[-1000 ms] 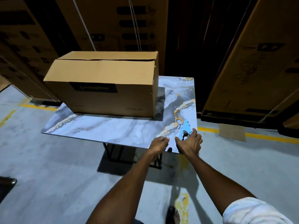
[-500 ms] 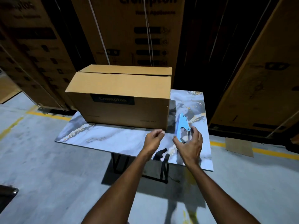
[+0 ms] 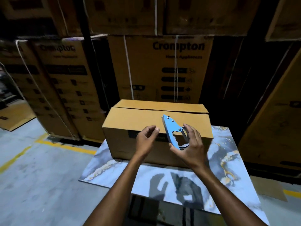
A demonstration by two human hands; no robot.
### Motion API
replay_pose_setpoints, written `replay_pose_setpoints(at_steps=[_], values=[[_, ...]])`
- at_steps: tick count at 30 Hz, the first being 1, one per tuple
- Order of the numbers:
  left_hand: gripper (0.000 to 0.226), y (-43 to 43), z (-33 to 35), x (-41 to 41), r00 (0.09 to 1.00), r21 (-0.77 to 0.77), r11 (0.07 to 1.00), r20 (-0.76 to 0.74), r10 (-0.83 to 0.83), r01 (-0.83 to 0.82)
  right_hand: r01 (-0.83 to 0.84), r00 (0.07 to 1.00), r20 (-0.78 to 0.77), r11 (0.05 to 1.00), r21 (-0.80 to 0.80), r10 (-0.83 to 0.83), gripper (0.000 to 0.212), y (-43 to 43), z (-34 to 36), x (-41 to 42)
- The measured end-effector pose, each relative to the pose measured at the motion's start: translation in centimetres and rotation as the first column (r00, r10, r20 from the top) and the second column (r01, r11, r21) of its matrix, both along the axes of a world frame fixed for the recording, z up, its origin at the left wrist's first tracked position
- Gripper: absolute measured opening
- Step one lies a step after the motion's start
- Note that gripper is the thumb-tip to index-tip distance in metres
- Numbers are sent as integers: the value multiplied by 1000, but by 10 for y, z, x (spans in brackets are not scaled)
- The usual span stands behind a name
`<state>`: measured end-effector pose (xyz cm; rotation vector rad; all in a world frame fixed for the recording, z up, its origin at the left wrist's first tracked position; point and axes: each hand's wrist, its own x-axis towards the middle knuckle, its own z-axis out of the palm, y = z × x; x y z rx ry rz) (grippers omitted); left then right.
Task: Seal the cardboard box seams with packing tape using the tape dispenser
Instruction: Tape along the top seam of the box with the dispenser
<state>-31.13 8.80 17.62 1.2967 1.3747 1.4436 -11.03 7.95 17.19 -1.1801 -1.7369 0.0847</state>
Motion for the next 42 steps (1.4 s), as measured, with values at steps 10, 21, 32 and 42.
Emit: replay_pose_setpoints(at_steps=[10,21,32,42], values=[[44,109,4,-178,644,87,938,-705,296,-336,-187,982,-65,939,-289,176,89,102,31,-107],[67,204,6,-274,713,-153,983,-679,-176,97,-224,963,-235,885,-408,135,78,217,32,-191],[27,199,-45,-265,966,-155,964,-108,-233,215,-470,859,-488,612,-636,152,67,218,23,-185],[25,163,-44,-260,968,-115,980,-175,-178,159,-630,769,-625,337,-700,138,77,223,41,-166]])
